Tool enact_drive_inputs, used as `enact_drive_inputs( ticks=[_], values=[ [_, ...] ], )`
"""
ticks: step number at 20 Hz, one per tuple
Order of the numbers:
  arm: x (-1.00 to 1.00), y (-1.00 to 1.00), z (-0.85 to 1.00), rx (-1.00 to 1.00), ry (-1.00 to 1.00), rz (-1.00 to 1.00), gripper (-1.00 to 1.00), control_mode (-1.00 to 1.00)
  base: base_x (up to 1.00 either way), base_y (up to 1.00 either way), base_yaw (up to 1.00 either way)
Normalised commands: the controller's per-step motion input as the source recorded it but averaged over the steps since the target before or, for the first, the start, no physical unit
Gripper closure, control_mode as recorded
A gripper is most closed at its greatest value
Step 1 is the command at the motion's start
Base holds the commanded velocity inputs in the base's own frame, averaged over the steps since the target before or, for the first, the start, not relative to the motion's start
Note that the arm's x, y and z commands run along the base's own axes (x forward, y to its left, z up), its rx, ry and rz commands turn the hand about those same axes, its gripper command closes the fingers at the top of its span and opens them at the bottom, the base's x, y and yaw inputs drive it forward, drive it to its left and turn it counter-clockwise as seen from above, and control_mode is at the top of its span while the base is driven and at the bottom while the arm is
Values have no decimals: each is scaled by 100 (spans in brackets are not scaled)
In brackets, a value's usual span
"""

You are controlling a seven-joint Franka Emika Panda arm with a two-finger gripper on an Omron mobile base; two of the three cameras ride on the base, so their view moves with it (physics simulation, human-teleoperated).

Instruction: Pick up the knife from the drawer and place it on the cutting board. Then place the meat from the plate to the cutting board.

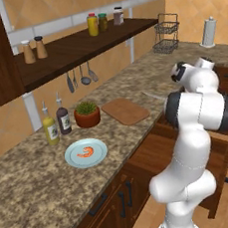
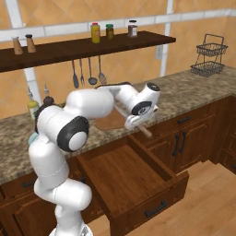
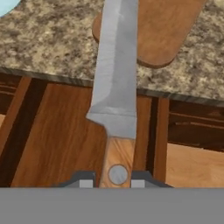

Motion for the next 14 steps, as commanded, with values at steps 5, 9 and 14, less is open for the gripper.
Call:
enact_drive_inputs(
  ticks=[5,9,14],
  values=[
    [44,48,0,0,-4,-21,100,-100,0,0,0],
    [57,56,-2,0,0,-12,100,-100,0,0,0],
    [68,43,-13,0,0,-3,100,-100,0,0,0]
  ],
)
